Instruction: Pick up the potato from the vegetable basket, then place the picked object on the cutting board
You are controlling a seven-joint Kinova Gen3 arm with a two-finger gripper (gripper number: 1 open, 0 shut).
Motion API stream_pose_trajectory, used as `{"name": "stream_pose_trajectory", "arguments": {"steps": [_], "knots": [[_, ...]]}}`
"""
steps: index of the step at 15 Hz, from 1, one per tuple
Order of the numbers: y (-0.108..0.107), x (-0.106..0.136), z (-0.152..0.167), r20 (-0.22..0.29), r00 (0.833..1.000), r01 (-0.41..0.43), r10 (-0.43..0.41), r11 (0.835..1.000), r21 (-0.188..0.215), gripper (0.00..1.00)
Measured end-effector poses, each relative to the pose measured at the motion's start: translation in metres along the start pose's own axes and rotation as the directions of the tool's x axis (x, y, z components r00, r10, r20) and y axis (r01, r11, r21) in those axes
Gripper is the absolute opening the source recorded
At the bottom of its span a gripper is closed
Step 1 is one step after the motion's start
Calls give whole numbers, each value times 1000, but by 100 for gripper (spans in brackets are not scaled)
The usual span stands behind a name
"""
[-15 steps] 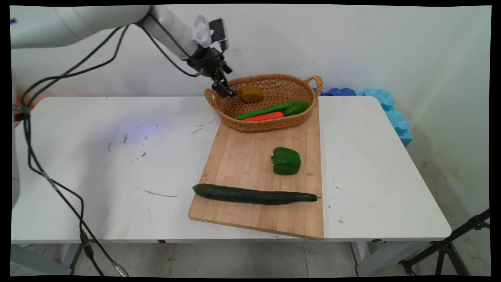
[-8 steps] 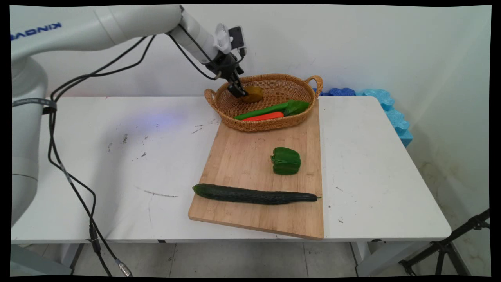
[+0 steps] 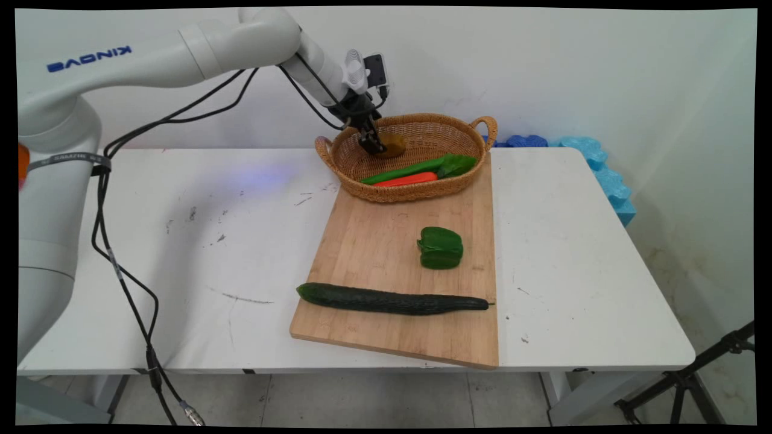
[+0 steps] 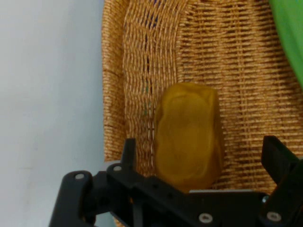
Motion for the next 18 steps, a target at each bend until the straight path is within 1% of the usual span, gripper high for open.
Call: {"name": "stream_pose_trajectory", "arguments": {"steps": [3,4,11,12,18], "knots": [[0,2,13,10,1000,-1,1,1000,0,100],[1,10,20,8,1000,-11,11,1000,-5,100],[4,11,40,23,1000,-7,7,1000,-5,100],[4,11,41,24,1000,-7,7,1000,-5,0],[7,11,45,29,1000,-7,7,1000,-3,0]]}}
